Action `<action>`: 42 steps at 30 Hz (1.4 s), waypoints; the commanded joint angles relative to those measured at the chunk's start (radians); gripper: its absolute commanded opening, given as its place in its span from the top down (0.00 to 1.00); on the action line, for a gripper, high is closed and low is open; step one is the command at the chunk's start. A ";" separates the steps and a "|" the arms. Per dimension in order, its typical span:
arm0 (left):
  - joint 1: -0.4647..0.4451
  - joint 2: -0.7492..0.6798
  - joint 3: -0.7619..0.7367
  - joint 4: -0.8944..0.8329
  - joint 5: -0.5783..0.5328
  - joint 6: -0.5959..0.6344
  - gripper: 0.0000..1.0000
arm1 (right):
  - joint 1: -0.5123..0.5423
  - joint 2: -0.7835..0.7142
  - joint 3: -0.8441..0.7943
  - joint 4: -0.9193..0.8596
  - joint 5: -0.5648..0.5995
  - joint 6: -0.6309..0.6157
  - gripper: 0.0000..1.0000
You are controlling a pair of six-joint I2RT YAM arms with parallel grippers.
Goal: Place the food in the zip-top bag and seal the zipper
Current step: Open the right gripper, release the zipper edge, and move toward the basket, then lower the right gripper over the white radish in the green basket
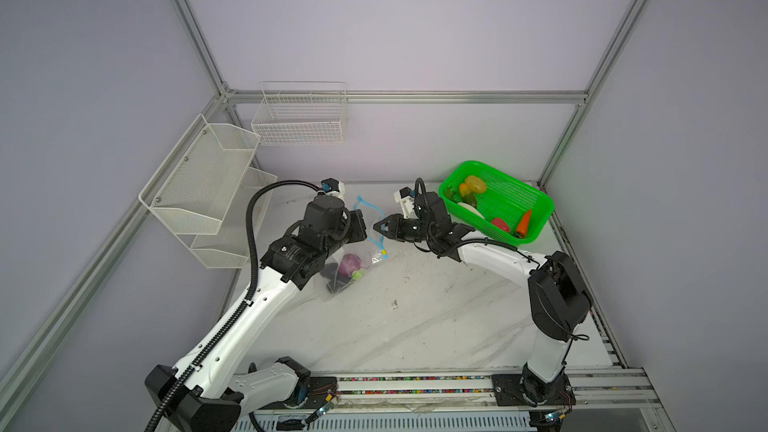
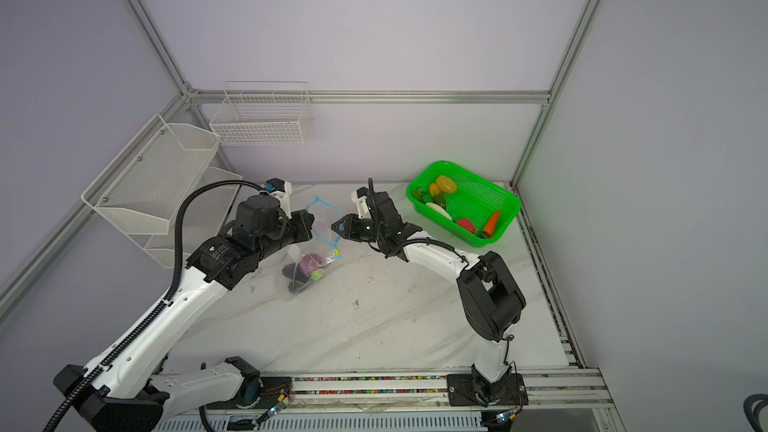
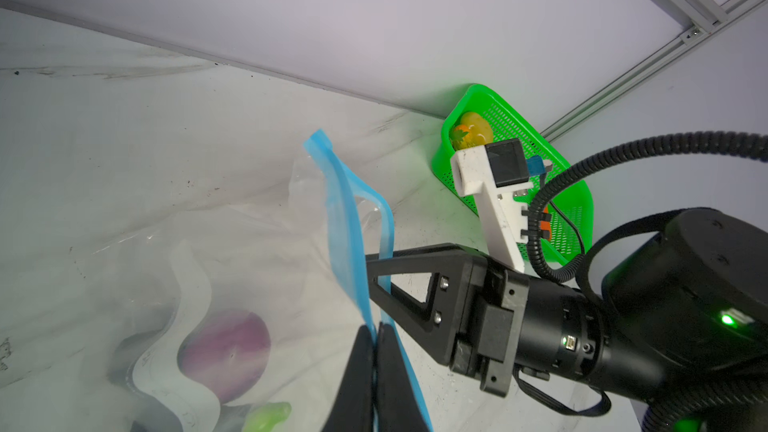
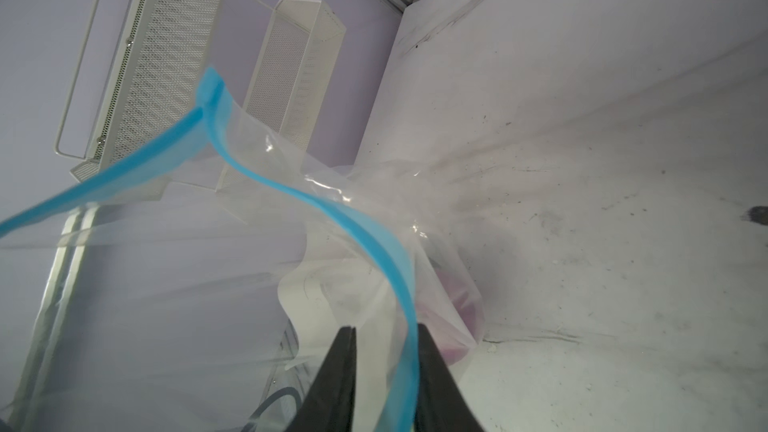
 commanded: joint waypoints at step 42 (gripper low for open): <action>0.003 0.068 -0.057 0.138 0.139 -0.005 1.00 | -0.501 0.414 0.874 -0.994 0.475 -0.793 0.59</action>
